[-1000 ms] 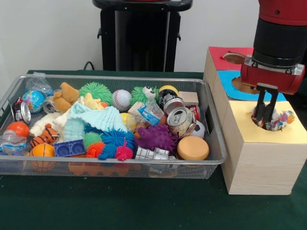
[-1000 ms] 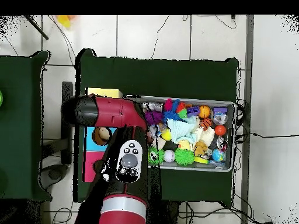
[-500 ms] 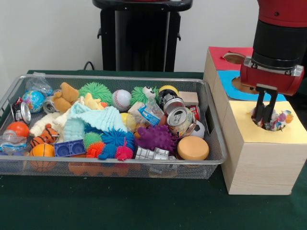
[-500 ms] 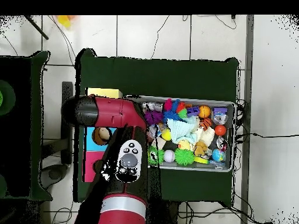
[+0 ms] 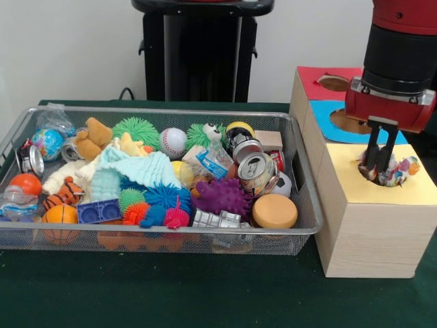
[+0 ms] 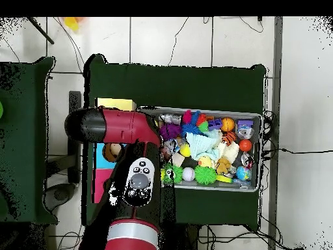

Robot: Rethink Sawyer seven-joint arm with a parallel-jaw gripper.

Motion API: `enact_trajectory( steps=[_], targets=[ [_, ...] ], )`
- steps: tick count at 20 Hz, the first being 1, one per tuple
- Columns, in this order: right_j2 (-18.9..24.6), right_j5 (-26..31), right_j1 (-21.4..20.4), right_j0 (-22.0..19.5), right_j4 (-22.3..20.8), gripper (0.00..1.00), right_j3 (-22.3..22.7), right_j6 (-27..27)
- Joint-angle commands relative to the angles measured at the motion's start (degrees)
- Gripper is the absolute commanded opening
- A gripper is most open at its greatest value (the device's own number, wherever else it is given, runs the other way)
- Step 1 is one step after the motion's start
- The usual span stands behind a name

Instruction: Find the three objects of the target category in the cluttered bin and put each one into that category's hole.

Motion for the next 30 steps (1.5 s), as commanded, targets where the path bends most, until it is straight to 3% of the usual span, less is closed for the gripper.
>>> enact_trajectory(
  steps=[1, 3, 16, 30],
  targets=[
    [2.15, 2.58, 1.01, 0.62, 0.75, 0.0, 1.47, 9.7],
    [1.4, 4.24, 0.41, 0.84, 0.56, 0.0, 0.96, 9.63],
    [2.13, 0.34, 0.79, 0.41, 0.35, 0.0, 1.74, 8.37],
    [0.8, 1.99, 0.84, 1.15, 0.58, 0.0, 0.9, 9.47]
  ],
)
